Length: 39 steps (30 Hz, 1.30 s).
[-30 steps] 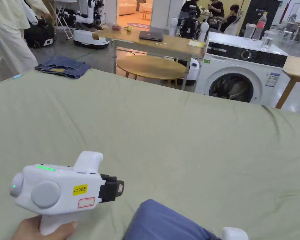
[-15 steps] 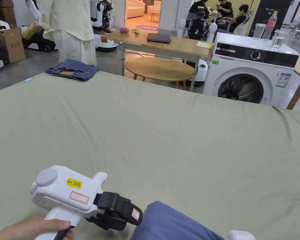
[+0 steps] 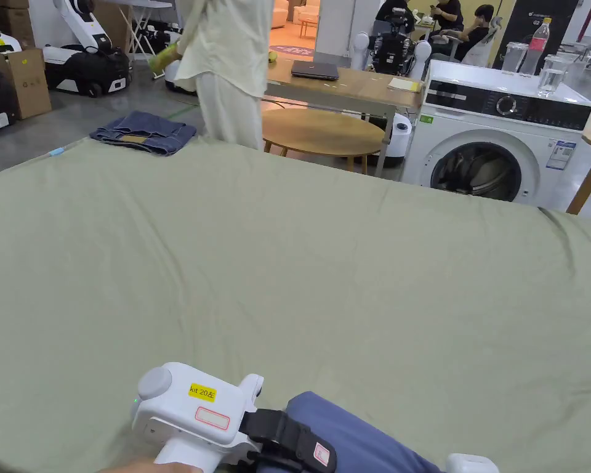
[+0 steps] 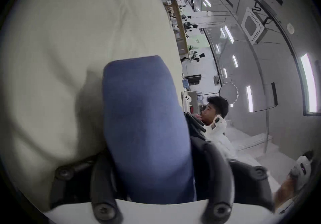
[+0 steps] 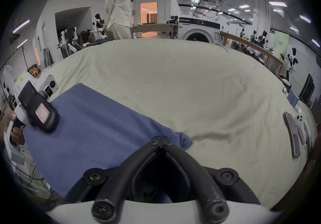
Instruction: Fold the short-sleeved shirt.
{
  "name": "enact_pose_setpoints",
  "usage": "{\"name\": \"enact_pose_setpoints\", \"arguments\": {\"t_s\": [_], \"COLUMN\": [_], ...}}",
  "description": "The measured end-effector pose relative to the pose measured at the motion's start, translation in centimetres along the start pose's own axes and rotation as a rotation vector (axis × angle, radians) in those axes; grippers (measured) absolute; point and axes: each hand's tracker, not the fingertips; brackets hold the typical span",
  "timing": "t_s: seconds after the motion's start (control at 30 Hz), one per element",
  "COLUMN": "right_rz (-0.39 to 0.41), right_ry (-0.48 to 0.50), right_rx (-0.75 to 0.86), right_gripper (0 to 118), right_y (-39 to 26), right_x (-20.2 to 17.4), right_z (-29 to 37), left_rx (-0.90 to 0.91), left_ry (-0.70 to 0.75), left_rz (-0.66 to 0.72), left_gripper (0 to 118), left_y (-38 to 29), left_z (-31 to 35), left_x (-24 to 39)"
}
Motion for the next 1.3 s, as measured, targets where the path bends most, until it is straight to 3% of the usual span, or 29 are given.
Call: {"name": "enact_pose_setpoints", "arguments": {"t_s": [0.07, 0.13, 0.4, 0.73, 1.03, 1.3], "right_rz": [-0.002, -0.001, 0.112, 0.062, 0.038, 0.038], "right_ry": [0.003, 0.003, -0.049, -0.006, -0.01, -0.014], "right_rx": [0.002, 0.008, 0.033, 0.096, 0.271, 0.313], "right_gripper": [0, 0, 0, 0, 0, 0], "right_y": [0.0, -0.1, -0.3, 2.5, 6.5, 8.7], "right_x": [0.0, 0.0, -1.5, -1.4, -2.9, -3.2], "right_z": [0.0, 0.1, 0.5, 1.3, 1.1, 0.7], "left_rx": [0.015, 0.038, 0.088, 0.132, 0.199, 0.253], "left_ry": [0.092, 0.047, 0.025, 0.091, 0.251, 0.472], "left_rz": [-0.015, 0.021, 0.005, -0.038, -0.034, -0.024], "left_gripper": [21, 18, 18, 18, 18, 18], "left_y": [-0.5, -1.2, -3.0, -2.6, -1.9, 0.6], "left_z": [-0.2, -0.1, 1.2, 5.0, 13.9, 27.9], "left_x": [0.1, -0.4, 1.2, 3.9, 6.5, 8.8]}}
